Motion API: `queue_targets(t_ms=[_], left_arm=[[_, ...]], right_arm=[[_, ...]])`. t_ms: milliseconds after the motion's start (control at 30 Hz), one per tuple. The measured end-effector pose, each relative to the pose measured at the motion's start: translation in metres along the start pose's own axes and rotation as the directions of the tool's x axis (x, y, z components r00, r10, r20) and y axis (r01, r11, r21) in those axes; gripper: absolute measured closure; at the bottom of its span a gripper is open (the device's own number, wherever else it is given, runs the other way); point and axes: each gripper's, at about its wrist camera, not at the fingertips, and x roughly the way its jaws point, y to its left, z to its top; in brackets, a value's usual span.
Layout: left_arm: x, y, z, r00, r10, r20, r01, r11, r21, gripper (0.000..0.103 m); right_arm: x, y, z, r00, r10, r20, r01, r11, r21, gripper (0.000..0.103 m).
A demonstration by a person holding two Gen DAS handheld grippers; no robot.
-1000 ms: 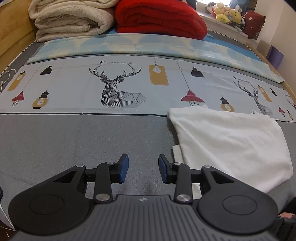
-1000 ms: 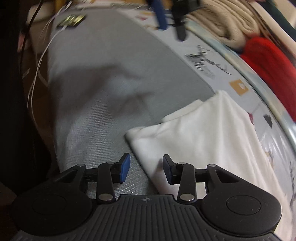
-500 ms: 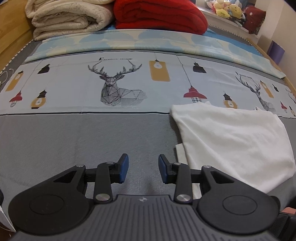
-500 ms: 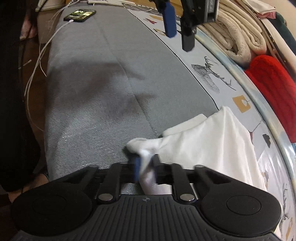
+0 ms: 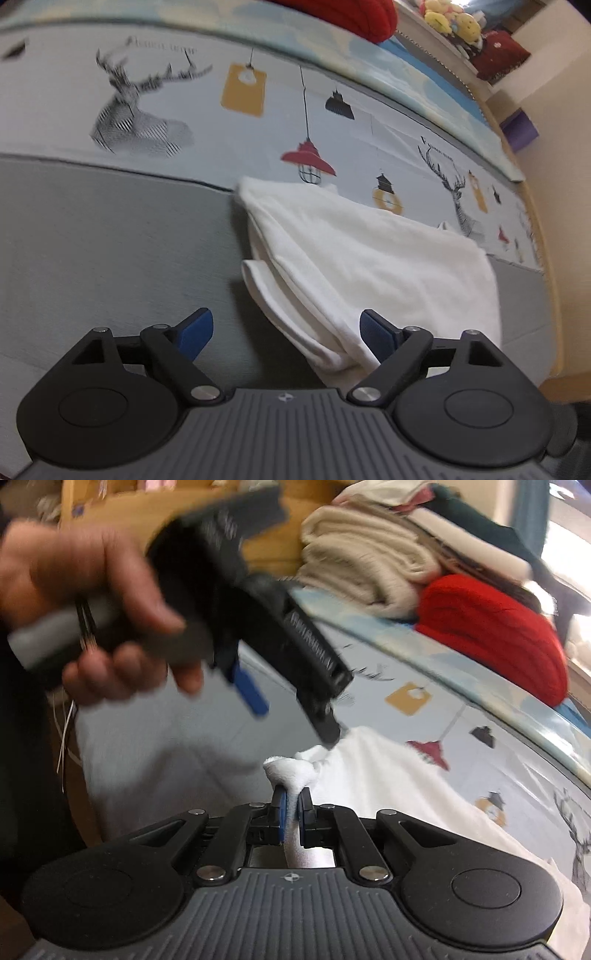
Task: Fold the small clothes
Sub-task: 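Pinch the shirt corner with the right gripper and lift it up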
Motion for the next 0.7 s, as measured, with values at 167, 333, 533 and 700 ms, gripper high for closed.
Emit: queue_targets(t_ms=[167,333,533,700], left_arm=[[0.026,-0.004,0.012,0.999,-0.018,-0.037,0.013,0.992,-0.124,0.013],[0.050,-0.017,0.021,0.997,-0.048,-0.067,0.035,0.982,-0.185,0.013],[0.071,-0.044,0.021,0.995,-0.010,-0.099,0.000,0.995,-0.101,0.052],[0.068,-0.046,0.015,0.995,0.049,-0.083,-0.053,0.998,-0.043,0.082]], right_arm=[[-0.024,-0.021,-0.009,0.999,-0.007,0.035,0.005,0.999,0.050,0.097],[-0.041,-0.034,-0.019,0.999,-0.010,0.047,0.007,0.997,0.073,0.098],[-0.056,-0.043,-0.023,0.998,-0.015,0.061,0.009,0.995,0.095,0.098],[-0.056,-0.041,-0.018,0.998,-0.003,0.057,-0.002,0.996,0.088,0.098]])
